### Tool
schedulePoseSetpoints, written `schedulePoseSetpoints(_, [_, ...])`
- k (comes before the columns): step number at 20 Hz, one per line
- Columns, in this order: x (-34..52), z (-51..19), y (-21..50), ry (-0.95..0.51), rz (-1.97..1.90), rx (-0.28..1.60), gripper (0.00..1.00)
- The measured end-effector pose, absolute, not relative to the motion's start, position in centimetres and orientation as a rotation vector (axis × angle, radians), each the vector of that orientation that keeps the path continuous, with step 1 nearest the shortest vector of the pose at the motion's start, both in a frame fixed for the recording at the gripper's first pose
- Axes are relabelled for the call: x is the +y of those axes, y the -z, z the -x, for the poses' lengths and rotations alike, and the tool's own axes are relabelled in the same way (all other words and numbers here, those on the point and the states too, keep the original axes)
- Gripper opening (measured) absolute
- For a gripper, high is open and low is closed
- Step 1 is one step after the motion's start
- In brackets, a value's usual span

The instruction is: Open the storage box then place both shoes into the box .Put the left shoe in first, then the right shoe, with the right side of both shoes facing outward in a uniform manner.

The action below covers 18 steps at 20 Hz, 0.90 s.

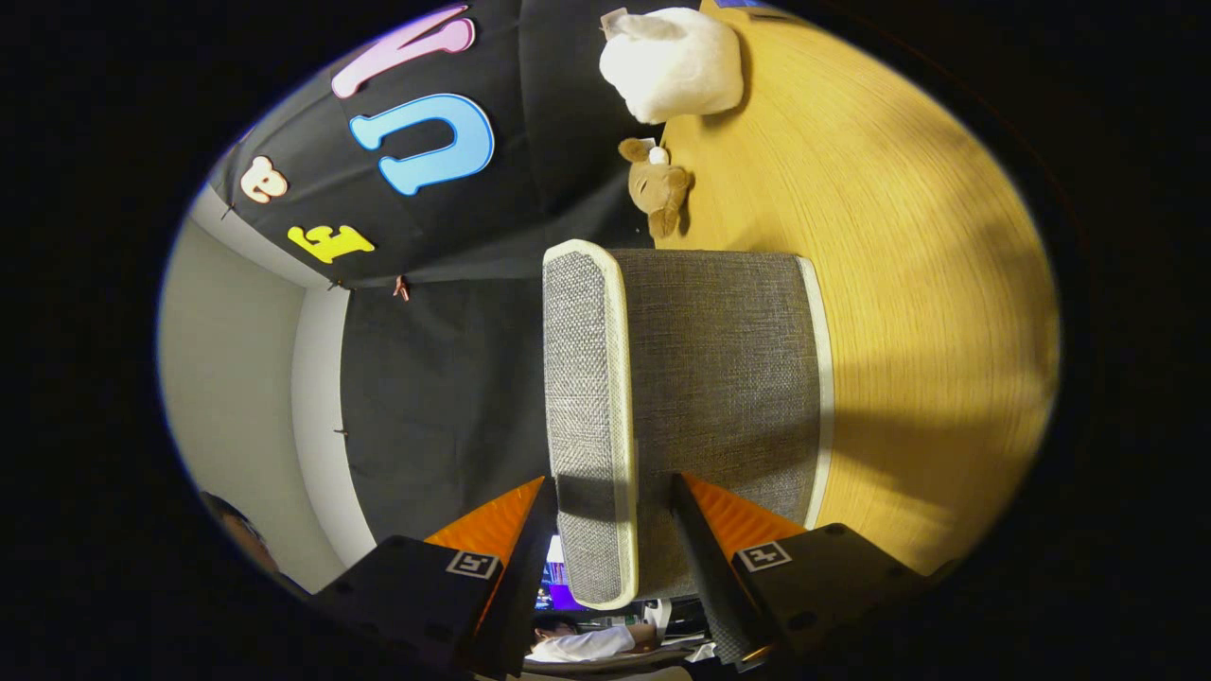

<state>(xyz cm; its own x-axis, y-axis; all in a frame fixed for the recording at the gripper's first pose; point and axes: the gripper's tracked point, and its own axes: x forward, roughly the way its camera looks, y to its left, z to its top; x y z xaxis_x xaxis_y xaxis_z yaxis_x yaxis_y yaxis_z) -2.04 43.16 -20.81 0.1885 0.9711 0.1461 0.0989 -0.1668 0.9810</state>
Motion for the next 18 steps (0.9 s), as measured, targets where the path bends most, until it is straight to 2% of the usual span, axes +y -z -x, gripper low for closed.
schedulePoseSetpoints(1, [42.9, 1.7, 20.4, -1.137, -1.511, 1.057, 0.76])
schedulePoseSetpoints(4, [43.4, 1.8, 20.3, -1.135, -1.527, 1.071, 0.40])
schedulePoseSetpoints(5, [42.7, 1.7, 20.1, -1.147, -1.532, 1.056, 0.34])
schedulePoseSetpoints(6, [41.9, 1.3, 19.5, -1.151, -1.541, 1.028, 0.19])
schedulePoseSetpoints(8, [41.6, 1.1, 18.5, -1.145, -1.497, 0.984, 0.06])
schedulePoseSetpoints(18, [41.6, 1.1, 9.5, -1.189, -1.450, 0.840, 0.05])
